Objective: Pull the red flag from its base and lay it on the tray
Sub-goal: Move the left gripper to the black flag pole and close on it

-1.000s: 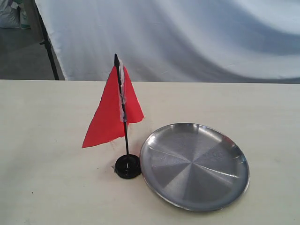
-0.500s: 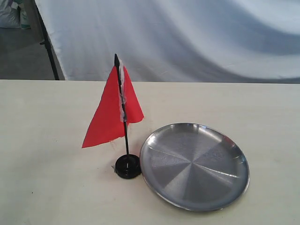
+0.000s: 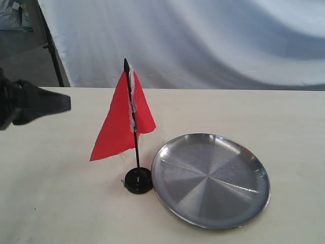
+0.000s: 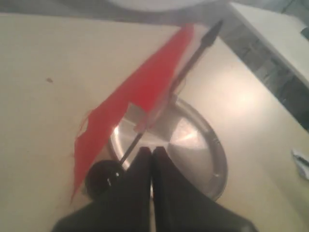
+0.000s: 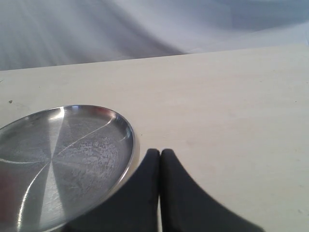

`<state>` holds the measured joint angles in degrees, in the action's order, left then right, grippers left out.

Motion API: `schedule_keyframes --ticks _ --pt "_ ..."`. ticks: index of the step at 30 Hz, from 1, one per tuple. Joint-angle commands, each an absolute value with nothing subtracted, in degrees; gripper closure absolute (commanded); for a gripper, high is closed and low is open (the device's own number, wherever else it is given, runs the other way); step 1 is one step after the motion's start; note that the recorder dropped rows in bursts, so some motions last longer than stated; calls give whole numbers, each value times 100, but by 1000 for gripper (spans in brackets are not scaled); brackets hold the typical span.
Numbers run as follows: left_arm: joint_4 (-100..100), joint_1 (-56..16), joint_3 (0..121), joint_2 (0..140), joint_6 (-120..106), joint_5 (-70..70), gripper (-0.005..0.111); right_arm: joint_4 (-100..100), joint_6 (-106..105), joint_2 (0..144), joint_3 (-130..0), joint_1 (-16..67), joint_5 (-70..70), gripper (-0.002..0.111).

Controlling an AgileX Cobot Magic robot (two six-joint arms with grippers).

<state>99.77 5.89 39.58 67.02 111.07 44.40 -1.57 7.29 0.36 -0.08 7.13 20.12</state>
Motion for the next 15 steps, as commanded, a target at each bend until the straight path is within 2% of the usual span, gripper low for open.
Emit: schedule_keyframes --ticks 1,6,11,13,15 --pt "9979 -204 3772 7175 10599 3605 107 -200 721 0 0 701 1978 109" --pt "9888 -1087 3772 7678 10154 3236 107 -200 721 0 0 701 1978 109" --pt "9835 -1534 3772 8085 9698 2694 106 -200 721 0 0 701 1978 109" --pt "9803 -1611 3772 8216 9673 2583 101 -200 721 0 0 701 1978 109" --pt "9803 -1612 3772 8363 9587 2548 91 -200 721 0 0 701 1978 109"
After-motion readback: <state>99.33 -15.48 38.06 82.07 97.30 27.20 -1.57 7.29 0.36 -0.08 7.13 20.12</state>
